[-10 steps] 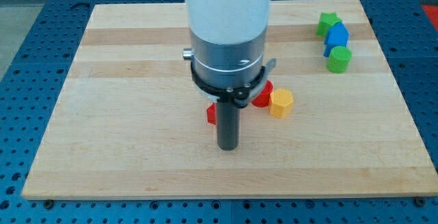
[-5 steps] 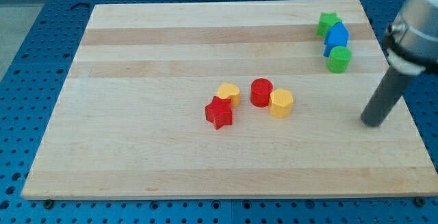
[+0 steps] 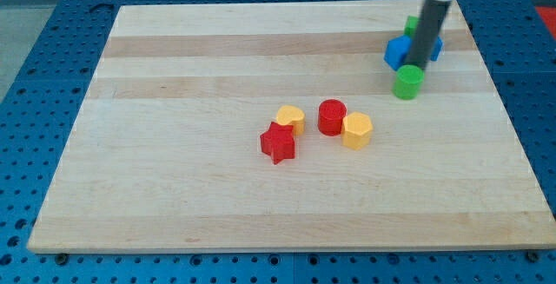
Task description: Move the green circle into the red circle
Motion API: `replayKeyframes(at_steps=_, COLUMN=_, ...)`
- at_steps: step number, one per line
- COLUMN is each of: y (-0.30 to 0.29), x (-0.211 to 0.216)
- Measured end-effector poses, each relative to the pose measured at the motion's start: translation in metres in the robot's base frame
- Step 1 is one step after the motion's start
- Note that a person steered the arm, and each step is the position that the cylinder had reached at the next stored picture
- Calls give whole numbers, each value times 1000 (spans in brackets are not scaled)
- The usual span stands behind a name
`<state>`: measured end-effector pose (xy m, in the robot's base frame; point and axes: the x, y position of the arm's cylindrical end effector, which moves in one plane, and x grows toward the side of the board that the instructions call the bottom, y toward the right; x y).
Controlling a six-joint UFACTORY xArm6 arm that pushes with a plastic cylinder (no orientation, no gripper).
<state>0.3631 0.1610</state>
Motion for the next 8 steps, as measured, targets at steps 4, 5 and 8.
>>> replayKeyframes(at_steps=4, y=7, x=38)
replayKeyframes(at_steps=5, y=-17, x=43)
replayKeyframes(at_steps=8, y=21, x=41)
